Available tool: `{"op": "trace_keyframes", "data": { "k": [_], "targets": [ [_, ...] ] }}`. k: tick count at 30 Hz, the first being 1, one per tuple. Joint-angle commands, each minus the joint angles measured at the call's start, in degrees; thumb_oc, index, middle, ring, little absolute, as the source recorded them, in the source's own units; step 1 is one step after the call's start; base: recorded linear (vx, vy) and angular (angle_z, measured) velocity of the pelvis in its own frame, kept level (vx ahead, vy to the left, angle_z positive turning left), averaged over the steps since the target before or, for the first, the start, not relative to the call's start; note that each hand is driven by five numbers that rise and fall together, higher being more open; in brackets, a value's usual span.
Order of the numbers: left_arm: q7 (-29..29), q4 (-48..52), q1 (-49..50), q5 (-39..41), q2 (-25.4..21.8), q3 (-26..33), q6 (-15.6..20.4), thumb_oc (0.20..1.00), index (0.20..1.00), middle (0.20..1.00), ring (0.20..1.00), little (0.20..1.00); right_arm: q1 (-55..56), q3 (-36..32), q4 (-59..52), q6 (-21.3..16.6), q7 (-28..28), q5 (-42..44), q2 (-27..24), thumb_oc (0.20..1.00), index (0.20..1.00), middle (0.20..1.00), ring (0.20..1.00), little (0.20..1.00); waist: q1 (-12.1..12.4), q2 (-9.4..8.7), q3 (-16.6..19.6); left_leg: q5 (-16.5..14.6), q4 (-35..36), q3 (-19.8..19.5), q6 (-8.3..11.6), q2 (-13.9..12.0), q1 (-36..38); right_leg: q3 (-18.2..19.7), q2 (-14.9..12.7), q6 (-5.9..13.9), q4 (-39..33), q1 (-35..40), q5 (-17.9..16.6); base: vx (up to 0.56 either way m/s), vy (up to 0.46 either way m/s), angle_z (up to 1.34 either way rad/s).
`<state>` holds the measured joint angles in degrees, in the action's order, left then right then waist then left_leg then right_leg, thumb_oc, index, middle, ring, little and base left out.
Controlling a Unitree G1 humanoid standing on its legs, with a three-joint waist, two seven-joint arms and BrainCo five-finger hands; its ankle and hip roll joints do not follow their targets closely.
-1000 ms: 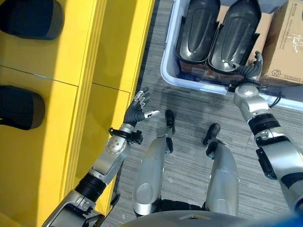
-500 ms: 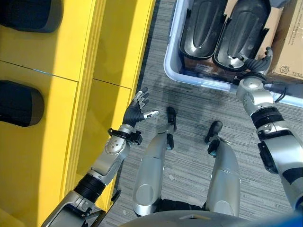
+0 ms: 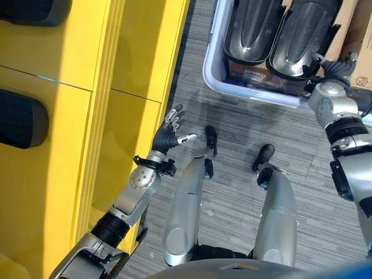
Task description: Move parts from the plastic box to the shelf.
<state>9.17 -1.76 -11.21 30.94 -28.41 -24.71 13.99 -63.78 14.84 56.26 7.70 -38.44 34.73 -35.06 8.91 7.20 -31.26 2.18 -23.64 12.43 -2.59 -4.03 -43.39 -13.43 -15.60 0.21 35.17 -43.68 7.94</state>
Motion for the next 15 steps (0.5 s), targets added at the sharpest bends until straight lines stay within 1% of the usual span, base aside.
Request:
{"op": "trace_keyframes", "data": {
  "k": [1, 3, 5, 7, 10, 15],
  "targets": [
    [0.6, 6.3, 2.8, 1.2, -2.2, -0.6, 1.8, 1.000, 1.000, 1.000, 1.000, 1.000, -0.2, 3.1, 1.1, 1.3, 2.5, -1.3, -0.9, 1.000, 1.000, 1.000, 1.000, 1.000, 1.9, 2.99, 1.5, -8.3, -2.4, -4.7, 0.80, 2.2, -1.2, 2.8, 3.2, 0.27, 4.6, 1.0, 5.6, 0.00, 0.000, 0.00],
    [0.6, 6.4, 2.9, 1.0, -2.2, -0.6, 1.9, 1.000, 1.000, 1.000, 1.000, 1.000, -1.2, 3.9, 1.3, 2.4, 2.4, -3.3, -1.3, 1.000, 1.000, 1.000, 1.000, 1.000, 2.1, 3.04, 1.5, -8.4, -2.5, -4.8, 0.72, 2.2, -1.7, 2.6, 3.2, 0.27, 4.9, 0.5, 5.7, 0.01, 0.004, 0.05],
    [0.3, 6.3, 3.2, 1.2, -2.4, -0.6, 2.2, 1.000, 1.000, 1.000, 1.000, 1.000, -2.0, 4.7, 1.5, 3.0, 2.5, -3.5, -1.7, 1.000, 1.000, 1.000, 1.000, 1.000, 2.3, 3.11, 1.5, -8.4, -2.7, -4.8, 0.71, 2.2, -2.0, 2.5, 3.2, 0.23, 5.0, 0.3, 5.7, 0.00, 0.003, 0.02],
    [-0.2, 6.1, 3.6, 1.5, -2.6, -0.6, 3.1, 1.000, 1.000, 1.000, 1.000, 1.000, -3.3, 6.3, 2.2, 4.7, 3.7, -5.2, -2.7, 1.000, 1.000, 1.000, 1.000, 1.000, 2.6, 3.26, 1.5, -8.4, -3.0, -5.0, 0.67, 2.2, -2.8, 2.3, 3.0, 0.07, 5.5, -0.4, 5.9, 0.00, 0.000, 0.00],
    [-0.3, 6.4, 4.0, 1.4, -2.6, -0.5, 3.2, 1.000, 1.000, 1.000, 1.000, 1.000, -3.5, 7.5, 2.2, 5.0, 4.2, -8.2, -3.0, 1.000, 1.000, 1.000, 1.000, 1.000, 2.7, 3.35, 1.5, -8.5, -3.5, -5.0, 0.60, 2.2, -3.6, 2.3, 2.9, 0.01, 6.0, -1.1, 6.0, 0.01, 0.026, 0.02],
    [-0.7, 6.8, 4.6, 1.6, -2.8, -0.2, 3.4, 1.000, 1.000, 1.000, 1.000, 1.000, -4.1, 8.4, 1.5, 5.5, 3.2, -10.0, -2.9, 1.000, 1.000, 1.000, 1.000, 1.000, 3.0, 3.41, 1.5, -8.7, -3.9, -5.0, 0.48, 2.1, -4.1, 2.1, 2.6, 0.06, 6.2, -1.4, 6.0, 0.02, 0.044, 0.02]
  ]
}}
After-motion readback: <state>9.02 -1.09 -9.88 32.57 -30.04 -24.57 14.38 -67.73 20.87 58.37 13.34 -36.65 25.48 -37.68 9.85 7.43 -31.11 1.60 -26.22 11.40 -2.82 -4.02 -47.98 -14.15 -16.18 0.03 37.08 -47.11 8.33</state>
